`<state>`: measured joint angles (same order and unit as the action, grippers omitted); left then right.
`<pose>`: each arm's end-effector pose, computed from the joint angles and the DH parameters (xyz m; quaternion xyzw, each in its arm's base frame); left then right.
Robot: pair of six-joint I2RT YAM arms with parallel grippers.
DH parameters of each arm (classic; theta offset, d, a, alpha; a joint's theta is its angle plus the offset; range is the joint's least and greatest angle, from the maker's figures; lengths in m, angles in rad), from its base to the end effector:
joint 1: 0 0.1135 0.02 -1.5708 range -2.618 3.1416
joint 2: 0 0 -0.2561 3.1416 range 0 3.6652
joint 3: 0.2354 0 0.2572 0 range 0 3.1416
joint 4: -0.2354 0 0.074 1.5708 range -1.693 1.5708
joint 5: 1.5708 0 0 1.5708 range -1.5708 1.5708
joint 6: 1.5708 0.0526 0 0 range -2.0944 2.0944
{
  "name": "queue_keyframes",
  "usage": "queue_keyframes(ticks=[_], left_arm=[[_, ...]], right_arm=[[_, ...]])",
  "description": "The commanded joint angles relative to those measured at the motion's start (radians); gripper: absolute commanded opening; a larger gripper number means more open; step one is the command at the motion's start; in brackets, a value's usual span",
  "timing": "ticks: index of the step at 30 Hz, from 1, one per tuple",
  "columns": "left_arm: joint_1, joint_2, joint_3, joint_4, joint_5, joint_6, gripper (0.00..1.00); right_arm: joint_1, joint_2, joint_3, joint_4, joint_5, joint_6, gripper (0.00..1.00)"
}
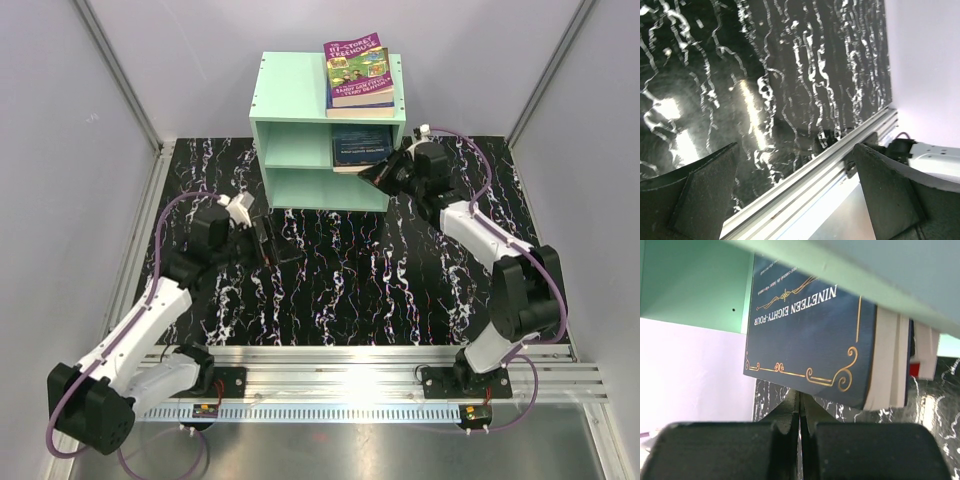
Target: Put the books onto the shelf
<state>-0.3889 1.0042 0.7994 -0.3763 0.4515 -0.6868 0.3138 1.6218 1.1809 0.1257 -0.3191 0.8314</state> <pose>0.2143 -0.1126 0.2708 -0.0222 0.8640 -0.4063 0.2966 0.3779 0.1400 0.2784 0.1143 0.7963 0.4223 0.4177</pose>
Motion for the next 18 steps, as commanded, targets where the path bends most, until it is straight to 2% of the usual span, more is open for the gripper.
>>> queue_keyframes(ticks=[1,18], left_arm=[[0.005,-0.045,-0.037,-0.026,-0.04,0.03,0.99],[0.004,-0.136,-0.095,-0.085,-0.071,0.036,0.99]], right_arm=[[-0.009,0.033,0.052,0.064,-0.026,0.031,0.0],[-0.009,0.105,0.077,0.114,-0.031,0.067,0.0]])
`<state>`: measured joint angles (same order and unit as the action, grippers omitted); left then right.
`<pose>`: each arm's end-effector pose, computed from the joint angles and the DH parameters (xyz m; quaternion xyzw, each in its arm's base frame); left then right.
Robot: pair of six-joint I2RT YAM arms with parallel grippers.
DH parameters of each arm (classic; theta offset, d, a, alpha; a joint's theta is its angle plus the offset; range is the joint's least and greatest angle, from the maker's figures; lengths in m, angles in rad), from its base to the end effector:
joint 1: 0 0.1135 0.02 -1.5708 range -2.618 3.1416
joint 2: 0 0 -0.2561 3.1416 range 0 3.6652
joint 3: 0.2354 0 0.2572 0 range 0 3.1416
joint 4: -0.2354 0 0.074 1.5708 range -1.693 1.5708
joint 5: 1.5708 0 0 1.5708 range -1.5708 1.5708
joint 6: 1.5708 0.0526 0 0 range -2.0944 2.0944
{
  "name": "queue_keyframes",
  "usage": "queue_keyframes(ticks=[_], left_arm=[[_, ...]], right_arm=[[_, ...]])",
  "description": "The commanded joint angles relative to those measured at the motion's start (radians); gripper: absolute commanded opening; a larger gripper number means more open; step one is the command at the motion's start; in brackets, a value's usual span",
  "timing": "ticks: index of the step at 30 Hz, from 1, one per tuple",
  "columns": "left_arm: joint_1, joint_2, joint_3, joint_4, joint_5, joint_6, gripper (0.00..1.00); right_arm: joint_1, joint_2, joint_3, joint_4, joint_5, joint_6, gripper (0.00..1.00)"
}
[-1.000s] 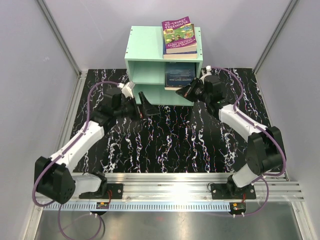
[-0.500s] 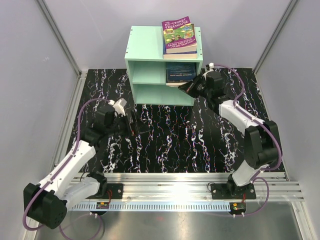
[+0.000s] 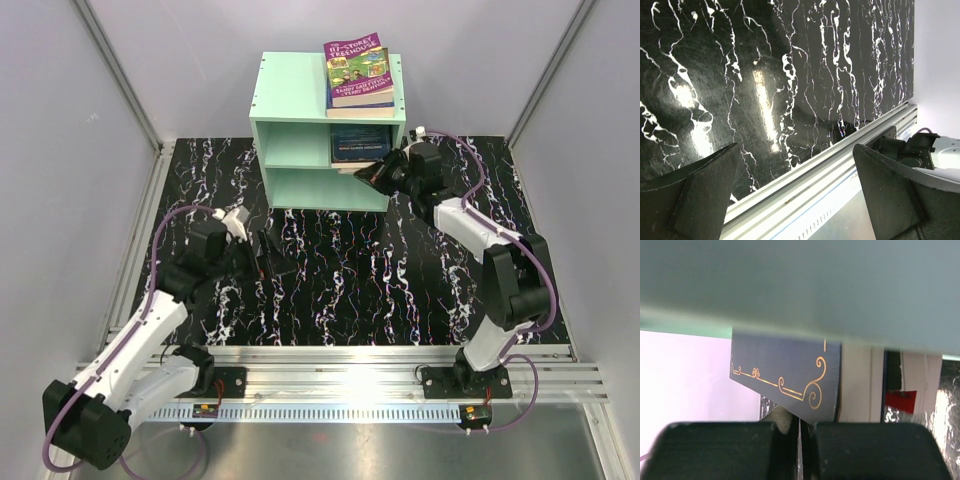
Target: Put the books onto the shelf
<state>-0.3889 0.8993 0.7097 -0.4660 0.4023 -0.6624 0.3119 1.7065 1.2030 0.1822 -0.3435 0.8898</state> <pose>0.1908 -0.1004 0.2512 -0.0324 0.8829 -0.3723 0.2845 0.3942 0.1457 0.2601 0.1319 0.7945 0.4401 0.3970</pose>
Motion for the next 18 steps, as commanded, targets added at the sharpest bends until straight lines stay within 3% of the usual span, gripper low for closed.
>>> queue_keyframes(ticks=[1,12,18], left_arm=[[0.005,-0.037,-0.006,0.0,-0.025,0.012,0.99],[0.005,-0.076,-0.016,-0.039,-0.045,0.018,0.99],[0.005,-0.092,-0.013,-0.066,-0.103,0.026,0.99]], right_arm=[[-0.007,0.028,0.056,0.059,-0.005,0.012,0.0],[-0.007,0.027,0.032,0.086,-0.014,0.035,0.0],[-0.005,-0.117,-0.107,0.112,-0.032,0.041,0.0]])
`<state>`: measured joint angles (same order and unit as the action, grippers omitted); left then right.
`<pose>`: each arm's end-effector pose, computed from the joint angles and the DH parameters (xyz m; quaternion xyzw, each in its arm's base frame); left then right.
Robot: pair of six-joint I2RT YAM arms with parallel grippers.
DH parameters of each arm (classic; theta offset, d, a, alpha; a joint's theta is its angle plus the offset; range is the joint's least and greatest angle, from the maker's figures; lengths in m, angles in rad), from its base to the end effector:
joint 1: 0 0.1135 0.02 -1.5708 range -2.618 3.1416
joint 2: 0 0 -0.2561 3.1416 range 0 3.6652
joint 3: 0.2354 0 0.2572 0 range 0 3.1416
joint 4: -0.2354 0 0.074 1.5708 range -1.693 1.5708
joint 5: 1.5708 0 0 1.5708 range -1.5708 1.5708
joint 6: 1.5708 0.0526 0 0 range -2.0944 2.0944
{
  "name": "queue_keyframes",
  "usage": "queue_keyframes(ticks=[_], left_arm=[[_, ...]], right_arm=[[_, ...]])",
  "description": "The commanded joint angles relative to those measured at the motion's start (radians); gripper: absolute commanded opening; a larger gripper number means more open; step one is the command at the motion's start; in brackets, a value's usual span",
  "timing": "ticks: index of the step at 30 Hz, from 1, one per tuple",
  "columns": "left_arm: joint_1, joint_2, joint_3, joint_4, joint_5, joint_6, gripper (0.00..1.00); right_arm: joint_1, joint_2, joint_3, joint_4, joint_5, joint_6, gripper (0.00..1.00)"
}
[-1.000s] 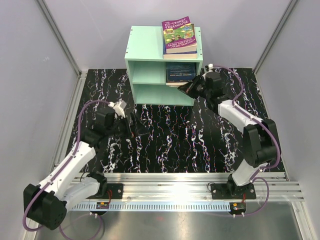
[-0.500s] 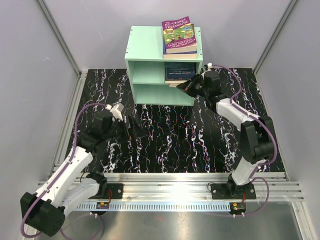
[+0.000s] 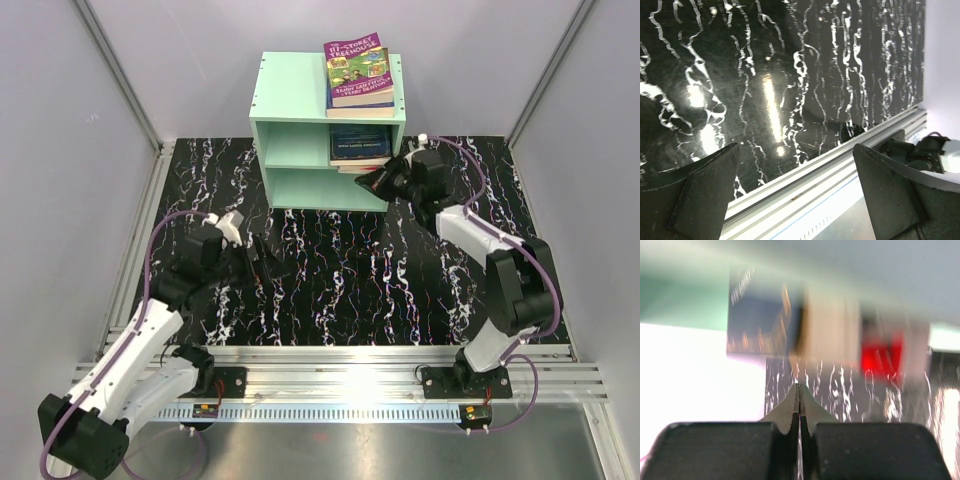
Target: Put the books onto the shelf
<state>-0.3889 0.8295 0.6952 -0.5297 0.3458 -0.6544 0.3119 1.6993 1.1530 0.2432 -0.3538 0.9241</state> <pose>0.1785 -0.0924 0.2523 -0.0425 0.8877 -0.3491 0.2970 0.3898 0.1448 0.2520 0.1396 0.7877 0.4534 0.3930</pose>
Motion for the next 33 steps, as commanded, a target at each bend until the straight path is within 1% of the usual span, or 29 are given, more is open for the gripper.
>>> queue_keyframes(ticks=[1,3,5,6,7,8,9,10,12,13,14,15,16,18,19,22,24,25,27,28,29,31,32,33], left_arm=[[0.004,-0.024,0.001,-0.004,-0.057,0.021,0.99],[0.005,-0.029,0.001,-0.016,-0.07,0.024,0.99],[0.004,-0.033,0.003,-0.026,-0.088,0.032,0.99],[0.005,-0.041,0.004,-0.039,-0.096,0.035,0.99],[0.004,-0.044,0.004,-0.046,-0.109,0.041,0.99],[0.004,-0.056,0.006,-0.052,-0.116,0.044,0.99],[0.004,-0.062,0.007,-0.067,-0.123,0.05,0.99],[0.004,-0.07,0.01,-0.076,-0.14,0.053,0.99],[0.005,-0.092,0.02,-0.098,-0.154,0.053,0.99],[0.005,-0.099,0.023,-0.102,-0.163,0.053,0.99],[0.004,-0.111,0.03,-0.114,-0.169,0.05,0.99],[0.004,-0.121,0.042,-0.119,-0.174,0.049,0.99],[0.005,-0.127,0.052,-0.125,-0.186,0.048,0.99],[0.004,-0.15,0.07,-0.157,-0.223,0.05,0.99],[0.004,-0.158,0.099,-0.171,-0.27,0.055,0.99],[0.004,-0.194,0.167,-0.217,-0.342,0.078,0.99],[0.005,-0.245,0.196,-0.216,-0.402,0.096,0.99],[0.004,-0.271,0.202,-0.205,-0.445,0.117,0.99],[0.004,-0.381,0.178,-0.136,-0.5,0.16,0.99],[0.002,-0.427,0.152,-0.103,-0.549,0.174,0.99],[0.004,-0.525,0.104,-0.039,-0.576,0.186,0.99],[0.005,-0.619,0.046,0.026,-0.635,0.217,0.99],[0.004,-0.7,0.024,0.066,-0.657,0.222,0.99],[0.004,-0.731,-0.014,0.08,-0.671,0.236,0.99]], right_arm=[[-0.005,-0.159,-0.081,0.048,-0.028,0.005,0.0],[-0.004,-0.216,-0.162,0.041,-0.031,0.004,0.02],[0.012,-0.315,-0.226,0.027,-0.031,-0.017,0.3],[0.021,-0.352,-0.292,0.016,-0.027,-0.033,0.51],[0.029,-0.436,-0.324,-0.02,-0.019,-0.065,0.75],[0.056,-0.484,-0.355,-0.045,0.011,-0.083,0.94],[0.068,-0.533,-0.415,-0.077,0.031,-0.103,0.99],[0.081,-0.634,-0.441,-0.147,0.054,-0.135,1.0],[0.093,-0.746,-0.514,-0.211,0.088,-0.156,1.0],[0.093,-0.865,-0.53,-0.311,0.108,-0.175,1.0],[0.093,-0.93,-0.541,-0.356,0.116,-0.189,1.0],[0.095,-1.06,-0.553,-0.404,0.127,-0.2,1.0],[0.095,-1.125,-0.552,-0.492,0.139,-0.221,1.0],[0.095,-1.248,-0.52,-0.571,0.179,-0.234,1.0],[0.095,-1.345,-0.504,-0.626,0.196,-0.24,1.0],[0.095,-1.455,-0.438,-0.694,0.243,-0.219,1.0],[0.095,-1.475,-0.394,-0.723,0.233,-0.229,1.0],[0.095,-1.483,-0.382,-0.767,0.231,-0.246,1.0],[0.095,-1.492,-0.366,-0.806,0.245,-0.234,1.0],[0.095,-1.494,-0.369,-0.829,0.243,-0.231,1.0],[0.095,-1.497,-0.371,-0.843,0.245,-0.228,1.0],[0.095,-1.512,-0.394,-0.867,0.253,-0.205,1.0],[0.095,-1.518,-0.404,-0.868,0.253,-0.199,1.0],[0.095,-1.527,-0.432,-0.869,0.253,-0.194,1.0]])
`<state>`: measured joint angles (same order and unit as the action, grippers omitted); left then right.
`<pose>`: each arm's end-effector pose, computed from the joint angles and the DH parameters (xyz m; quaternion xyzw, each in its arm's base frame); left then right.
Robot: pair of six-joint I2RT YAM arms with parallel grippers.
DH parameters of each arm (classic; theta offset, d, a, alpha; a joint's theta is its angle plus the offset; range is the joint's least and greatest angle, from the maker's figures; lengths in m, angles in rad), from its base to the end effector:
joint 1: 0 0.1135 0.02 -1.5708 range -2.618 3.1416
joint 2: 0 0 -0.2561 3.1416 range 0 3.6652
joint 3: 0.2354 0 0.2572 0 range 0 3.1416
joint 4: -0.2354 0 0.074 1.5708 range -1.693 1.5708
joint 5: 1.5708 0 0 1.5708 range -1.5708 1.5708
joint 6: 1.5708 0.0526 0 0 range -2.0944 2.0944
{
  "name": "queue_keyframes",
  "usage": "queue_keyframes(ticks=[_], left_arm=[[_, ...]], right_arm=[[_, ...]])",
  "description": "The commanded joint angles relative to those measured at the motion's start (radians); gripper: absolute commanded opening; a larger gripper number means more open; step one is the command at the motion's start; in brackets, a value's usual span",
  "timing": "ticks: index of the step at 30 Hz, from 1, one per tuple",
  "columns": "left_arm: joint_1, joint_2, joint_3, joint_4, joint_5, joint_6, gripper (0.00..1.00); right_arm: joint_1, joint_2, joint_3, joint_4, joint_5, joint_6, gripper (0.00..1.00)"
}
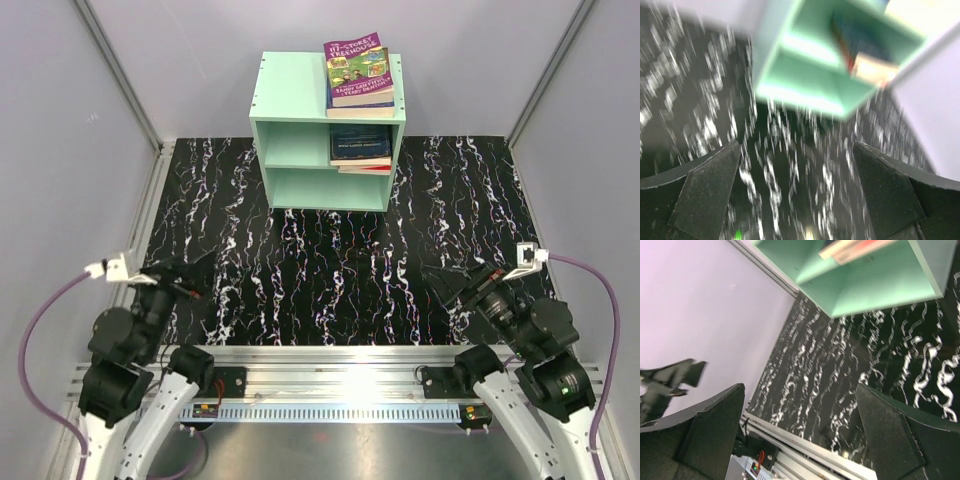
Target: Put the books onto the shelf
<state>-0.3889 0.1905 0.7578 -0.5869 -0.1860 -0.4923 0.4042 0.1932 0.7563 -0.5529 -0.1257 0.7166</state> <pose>0.0711 -0.0186 0.3445 -0.1017 0.7066 -0.2373 0.6588 0.0657 0.0353 0.3482 0.0651 0.7005 0.4144 0.5773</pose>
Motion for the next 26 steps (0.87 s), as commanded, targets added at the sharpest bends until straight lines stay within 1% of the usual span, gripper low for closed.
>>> queue_keyframes(ticks=[1,2,4,8,12,16,21,24,26], left_arm=[[0.004,-0.12,-0.092,0.148,-0.159,0.084,0.99],[0.005,-0.159,-0.106,0.163,-0.167,0.093,0.99],[0.004,-0.184,-0.117,0.159,-0.188,0.116,0.99],[0.005,-0.18,-0.106,0.121,-0.213,0.146,0.99],[0.005,-0.181,-0.109,0.113,-0.224,0.152,0.99],[0.004,-0.177,-0.109,0.11,-0.231,0.156,0.99],[0.004,-0.175,-0.104,0.098,-0.256,0.155,0.99],[0.004,-0.174,-0.104,0.095,-0.262,0.156,0.99],[0.004,-0.163,-0.103,0.09,-0.27,0.158,0.99]], right_arm=[[0.002,-0.044,-0.049,-0.073,0.024,0.024,1.0],[0.002,-0.057,-0.061,-0.077,0.027,0.033,1.0],[0.002,-0.103,-0.11,-0.082,0.05,0.099,1.0],[0.002,-0.179,-0.161,-0.067,0.058,0.099,1.0],[0.002,-0.152,-0.163,-0.084,0.064,0.103,1.0],[0.002,-0.181,-0.172,-0.087,0.07,0.096,1.0],[0.002,-0.178,-0.16,-0.093,0.077,0.069,1.0],[0.002,-0.178,-0.17,-0.068,0.047,0.037,1.0],[0.002,-0.176,-0.161,-0.082,0.061,0.035,1.0]])
